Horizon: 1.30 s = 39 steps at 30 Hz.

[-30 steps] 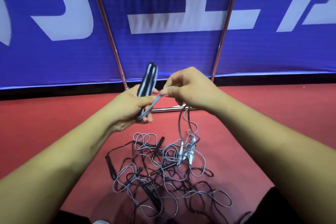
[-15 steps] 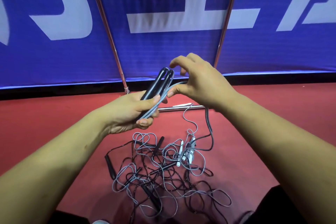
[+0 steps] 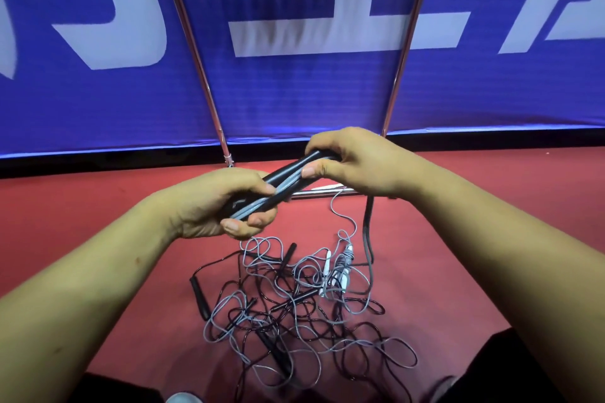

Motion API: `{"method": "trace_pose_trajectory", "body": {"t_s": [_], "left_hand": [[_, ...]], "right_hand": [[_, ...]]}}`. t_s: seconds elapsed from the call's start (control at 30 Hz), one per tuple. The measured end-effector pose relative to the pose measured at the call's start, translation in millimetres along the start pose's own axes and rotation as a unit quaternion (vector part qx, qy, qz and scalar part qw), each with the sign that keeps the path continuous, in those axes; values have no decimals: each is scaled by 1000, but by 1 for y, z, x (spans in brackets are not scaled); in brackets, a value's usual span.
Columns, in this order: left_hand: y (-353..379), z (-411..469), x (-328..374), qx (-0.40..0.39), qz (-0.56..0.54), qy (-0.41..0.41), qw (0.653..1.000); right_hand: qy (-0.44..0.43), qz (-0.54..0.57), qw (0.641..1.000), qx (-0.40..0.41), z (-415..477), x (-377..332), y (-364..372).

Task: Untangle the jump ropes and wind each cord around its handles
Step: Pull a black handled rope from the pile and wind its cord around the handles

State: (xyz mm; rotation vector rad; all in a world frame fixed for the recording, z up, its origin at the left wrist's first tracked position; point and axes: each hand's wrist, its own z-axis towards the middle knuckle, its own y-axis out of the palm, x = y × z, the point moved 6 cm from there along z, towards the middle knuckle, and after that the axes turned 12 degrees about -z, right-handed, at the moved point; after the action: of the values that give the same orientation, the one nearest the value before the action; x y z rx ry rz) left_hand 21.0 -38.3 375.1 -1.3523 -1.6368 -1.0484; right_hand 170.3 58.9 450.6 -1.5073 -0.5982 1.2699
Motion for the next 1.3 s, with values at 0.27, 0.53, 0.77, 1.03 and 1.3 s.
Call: {"method": "trace_pose_trajectory", "body": {"t_s": [0.27,0.53,0.77,1.03,1.3], "left_hand": [[3,-13,6,22,73,33,997],[14,-23,9,-30,143,4,989],[26,-25,-5,-127,316,-16,940],[27,-39,50,-37,214,235,947],[-31,-50,81,200,330,290,876]], "right_hand": [[33,-1,999,-6,-3,5,-6],[51,-87,995,-22,5,17,2],[-46,-76,996,-5,15,-7,4],[42,246,968,32,17,39,33],[169,387,894,-152,8,31,138]]}}
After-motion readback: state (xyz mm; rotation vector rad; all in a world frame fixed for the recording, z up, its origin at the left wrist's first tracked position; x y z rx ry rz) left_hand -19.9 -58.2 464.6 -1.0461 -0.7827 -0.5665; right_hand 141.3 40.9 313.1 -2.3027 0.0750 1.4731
